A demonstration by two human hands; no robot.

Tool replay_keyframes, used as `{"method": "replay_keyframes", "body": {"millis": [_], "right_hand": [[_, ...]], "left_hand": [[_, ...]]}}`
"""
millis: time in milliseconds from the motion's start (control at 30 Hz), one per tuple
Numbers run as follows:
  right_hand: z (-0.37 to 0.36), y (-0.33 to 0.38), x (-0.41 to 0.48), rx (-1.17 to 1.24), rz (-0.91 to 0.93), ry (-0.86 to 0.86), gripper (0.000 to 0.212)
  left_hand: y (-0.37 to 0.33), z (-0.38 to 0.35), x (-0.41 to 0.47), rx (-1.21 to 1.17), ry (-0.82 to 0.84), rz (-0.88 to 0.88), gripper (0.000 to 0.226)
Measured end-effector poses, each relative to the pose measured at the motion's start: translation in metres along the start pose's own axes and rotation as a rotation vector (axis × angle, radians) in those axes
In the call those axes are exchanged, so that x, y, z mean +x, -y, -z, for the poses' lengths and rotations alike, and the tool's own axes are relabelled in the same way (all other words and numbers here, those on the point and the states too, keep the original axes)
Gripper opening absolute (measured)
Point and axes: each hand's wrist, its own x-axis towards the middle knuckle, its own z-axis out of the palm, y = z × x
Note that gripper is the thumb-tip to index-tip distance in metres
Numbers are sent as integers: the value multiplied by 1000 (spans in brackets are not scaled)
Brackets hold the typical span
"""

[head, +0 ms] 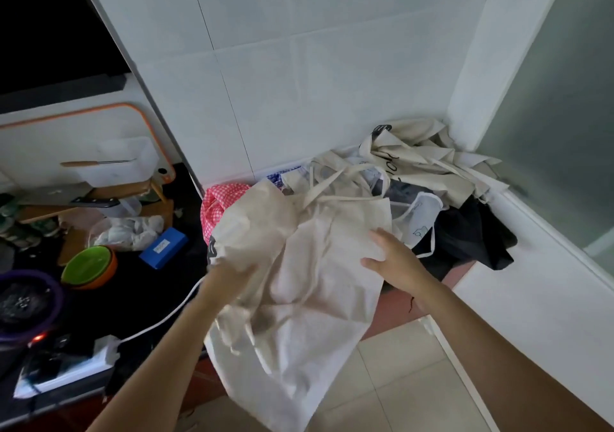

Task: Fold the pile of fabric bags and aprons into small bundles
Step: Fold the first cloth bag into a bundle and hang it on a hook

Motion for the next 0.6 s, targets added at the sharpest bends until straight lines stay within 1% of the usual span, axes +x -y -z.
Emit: {"method": "replay_keyframes", "body": {"millis": [67, 100, 133, 167, 233, 300, 333, 400, 433, 467, 500, 533, 600], "right_hand": [[-2, 3, 25, -41, -19, 90, 78], [-3, 6, 37, -55, -26, 111, 81], [-5, 10, 47, -80, -30, 115, 83], [-6, 12, 60, -108, -35, 108, 84], [-6, 16, 79, -141, -74, 80, 84], [-4, 15, 95, -97, -114, 44, 89], [-3, 14, 101, -60, -141, 21, 94], [0, 13, 108, -20, -193, -24, 105], [-1, 13, 109, -39, -203, -33, 110], [-2, 15, 109, -81, -187, -37, 110], [-5, 17, 109, -121, -144, -45, 106], [-8, 20, 108, -150, -94, -41, 99], [-10, 27, 108, -124, -32, -44, 89]], "left_hand": [[-19, -22, -2, 81, -2, -125, 109], [-27, -32, 0, 158, -5, -193, 119], [-33, -41, 1, 232, 1, -252, 123], [-38, -47, 5, 287, 15, -284, 124], [-40, -57, 18, 346, 47, -287, 121], [-36, -63, 32, 379, 66, -275, 110], [-34, -65, 38, 379, 67, -284, 100], [-31, -64, 47, 271, 37, -342, 70], [-31, -58, 50, 187, 24, -362, 52], [-33, -49, 52, 81, 13, -353, 38], [-35, -37, 56, -42, 22, -307, 29], [-38, -25, 59, -202, 52, -224, 26], [-42, 1, 67, -646, 162, -6, 28]]}}
